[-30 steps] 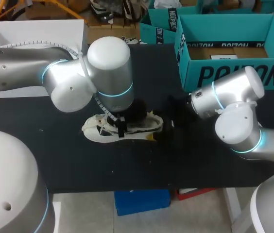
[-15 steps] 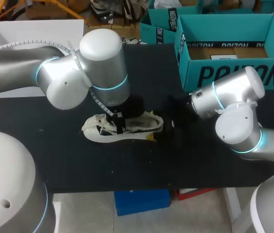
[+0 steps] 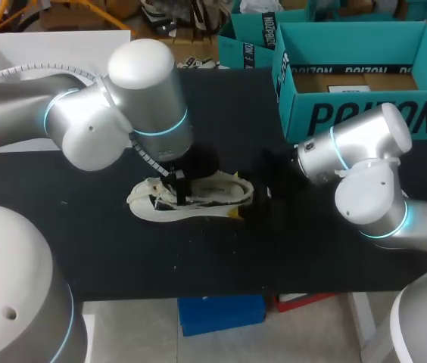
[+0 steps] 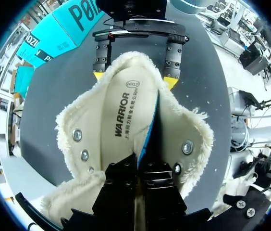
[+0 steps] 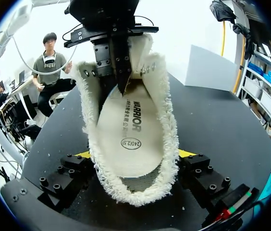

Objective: Take the shoe out of the shoebox, open the shoe tongue, remove and reinsert the insole, then place the shoe into the shoebox

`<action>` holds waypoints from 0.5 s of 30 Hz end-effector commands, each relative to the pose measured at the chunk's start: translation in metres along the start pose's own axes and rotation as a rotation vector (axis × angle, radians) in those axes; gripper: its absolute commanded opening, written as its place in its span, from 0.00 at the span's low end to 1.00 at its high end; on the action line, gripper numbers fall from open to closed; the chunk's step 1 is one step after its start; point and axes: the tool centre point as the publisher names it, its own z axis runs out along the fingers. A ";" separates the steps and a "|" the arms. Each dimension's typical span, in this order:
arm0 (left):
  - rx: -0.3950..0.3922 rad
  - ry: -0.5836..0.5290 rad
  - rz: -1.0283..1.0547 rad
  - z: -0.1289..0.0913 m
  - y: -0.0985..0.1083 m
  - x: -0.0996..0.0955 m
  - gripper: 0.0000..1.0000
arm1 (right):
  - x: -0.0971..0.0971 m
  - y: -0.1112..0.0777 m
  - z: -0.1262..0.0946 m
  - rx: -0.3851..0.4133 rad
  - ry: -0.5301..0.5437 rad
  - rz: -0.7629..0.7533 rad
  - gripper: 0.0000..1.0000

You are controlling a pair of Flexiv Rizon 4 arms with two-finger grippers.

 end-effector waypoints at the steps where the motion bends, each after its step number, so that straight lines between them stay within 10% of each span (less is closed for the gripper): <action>1: 0.020 0.000 0.000 -0.008 0.009 0.004 0.00 | -0.004 -0.004 0.000 0.003 -0.003 0.003 0.00; 15: 0.003 0.013 0.005 0.010 -0.003 0.003 0.00 | -0.004 -0.004 0.000 0.003 -0.003 0.003 0.00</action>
